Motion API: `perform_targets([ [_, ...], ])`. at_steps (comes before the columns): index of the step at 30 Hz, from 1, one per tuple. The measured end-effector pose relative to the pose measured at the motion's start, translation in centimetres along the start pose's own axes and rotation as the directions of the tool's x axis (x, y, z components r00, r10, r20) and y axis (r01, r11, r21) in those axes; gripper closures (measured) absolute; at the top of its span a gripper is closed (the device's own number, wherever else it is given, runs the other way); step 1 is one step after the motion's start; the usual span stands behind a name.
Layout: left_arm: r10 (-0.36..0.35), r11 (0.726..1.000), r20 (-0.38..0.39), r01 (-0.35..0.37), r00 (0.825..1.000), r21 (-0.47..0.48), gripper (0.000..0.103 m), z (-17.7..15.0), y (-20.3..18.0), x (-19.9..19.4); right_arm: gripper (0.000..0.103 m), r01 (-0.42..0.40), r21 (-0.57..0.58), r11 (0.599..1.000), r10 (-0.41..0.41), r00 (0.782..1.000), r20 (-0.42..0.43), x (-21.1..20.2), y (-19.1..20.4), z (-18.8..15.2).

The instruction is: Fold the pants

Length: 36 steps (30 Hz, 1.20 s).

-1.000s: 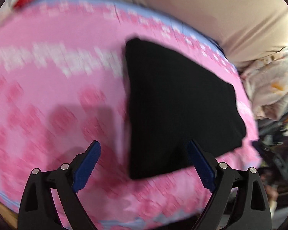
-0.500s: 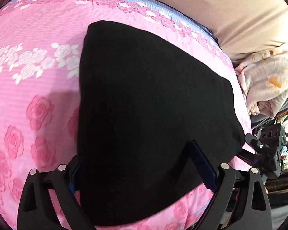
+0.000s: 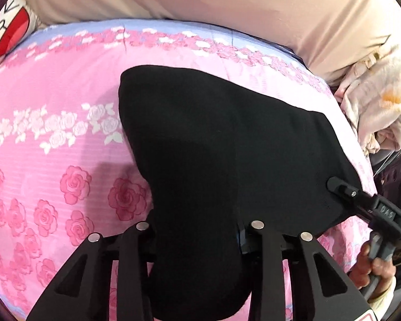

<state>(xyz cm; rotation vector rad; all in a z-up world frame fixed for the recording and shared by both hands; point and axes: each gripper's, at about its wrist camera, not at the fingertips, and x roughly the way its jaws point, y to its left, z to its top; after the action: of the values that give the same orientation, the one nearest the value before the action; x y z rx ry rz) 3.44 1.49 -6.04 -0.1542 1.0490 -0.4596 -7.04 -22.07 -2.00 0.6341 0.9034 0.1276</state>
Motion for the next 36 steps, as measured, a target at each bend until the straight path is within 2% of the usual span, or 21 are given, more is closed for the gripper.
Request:
perform_targets([
  [5, -0.012, 1.000, 0.016, 0.012, 1.000, 0.018, 0.075, 0.3, -0.6, -1.0, 0.061, 0.002, -0.013, 1.000, -0.002, 1.000, 0.001, -1.1, 0.9, -0.7],
  [8, -0.003, 1.000, -0.015, 0.003, 1.000, 0.001, 0.069, 0.1, -0.1, 0.2, 0.059, 0.011, 0.013, 1.000, -0.010, 1.000, -0.020, -0.3, -0.2, -0.9],
  [10, -0.007, 1.000, -0.026, 0.006, 1.000, -0.023, 0.060, 0.0, 0.4, 0.9, 0.048, -0.004, 0.044, 0.999, 0.005, 1.000, -0.030, 0.2, -0.9, -0.8],
  [12, -0.013, 0.999, -0.026, 0.012, 1.000, -0.029, 0.055, -0.1, 0.7, 0.9, 0.042, -0.022, 0.061, 0.998, 0.024, 0.999, -0.033, 0.6, -1.4, -0.9],
  [14, -0.014, 0.999, -0.028, 0.013, 1.000, -0.040, 0.042, -0.1, 1.2, 1.3, 0.039, -0.032, 0.052, 0.998, 0.033, 0.999, -0.025, 0.6, -1.3, -0.9],
  [16, -0.010, 0.996, -0.033, 0.007, 0.999, -0.091, 0.023, -0.1, 2.1, 2.2, 0.035, -0.032, 0.042, 0.999, 0.033, 0.999, -0.021, 0.8, -1.0, -0.8],
  [17, -0.021, 0.994, -0.020, 0.018, 1.000, -0.103, 0.023, -0.1, 2.3, 2.3, 0.035, -0.026, 0.035, 0.999, 0.026, 0.999, -0.021, 0.9, -0.9, -0.9],
  [18, -0.023, 0.995, -0.007, 0.022, 1.000, -0.095, 0.026, 0.0, 2.2, 2.4, 0.038, -0.003, 0.010, 1.000, 0.004, 1.000, -0.018, 1.0, -0.5, -0.9],
  [19, -0.026, 0.996, -0.007, 0.025, 1.000, -0.081, 0.040, 0.1, 2.0, 2.5, 0.049, 0.012, -0.001, 1.000, -0.012, 1.000, -0.017, 1.2, -0.2, -1.0],
  [20, -0.058, 0.995, -0.005, 0.057, 0.998, -0.080, 0.048, 0.2, 1.8, 2.4, 0.052, 0.003, 0.005, 1.000, -0.003, 1.000, -0.018, 1.2, 0.0, -1.0],
  [21, -0.054, 0.996, 0.008, 0.054, 0.999, -0.069, 0.064, 0.4, 1.4, 1.8, 0.057, -0.004, 0.012, 1.000, 0.004, 1.000, -0.010, 1.0, 0.1, -1.0],
  [22, -0.056, 0.997, 0.012, 0.057, 0.998, -0.048, 0.070, 0.7, 1.0, 1.3, 0.060, 0.001, 0.002, 1.000, -0.001, 1.000, 0.005, 0.5, 0.6, -0.8],
  [25, -0.084, 0.996, 0.032, 0.085, 0.996, -0.034, 0.074, 1.5, 0.4, -0.8, 0.063, -0.008, -0.044, 0.999, 0.010, 0.999, 0.038, -1.2, 2.4, -0.4],
  [28, -0.146, 0.989, 0.065, 0.148, 0.987, -0.025, 0.074, 2.2, 0.2, -3.8, 0.064, -0.028, -0.088, 0.996, 0.034, 0.997, 0.069, -3.6, 4.2, 0.1],
  [31, -0.202, 0.979, 0.117, 0.203, 0.972, 0.009, 0.074, 2.7, -0.5, -7.5, 0.064, -0.048, -0.132, 0.990, 0.063, 0.992, 0.106, -6.3, 6.1, 0.6],
  [36, -0.228, 0.973, 0.243, 0.211, 0.943, 0.097, 0.074, 3.6, -2.0, -12.8, 0.064, -0.070, -0.227, 0.971, 0.115, 0.975, 0.190, -10.1, 9.6, 2.3],
])
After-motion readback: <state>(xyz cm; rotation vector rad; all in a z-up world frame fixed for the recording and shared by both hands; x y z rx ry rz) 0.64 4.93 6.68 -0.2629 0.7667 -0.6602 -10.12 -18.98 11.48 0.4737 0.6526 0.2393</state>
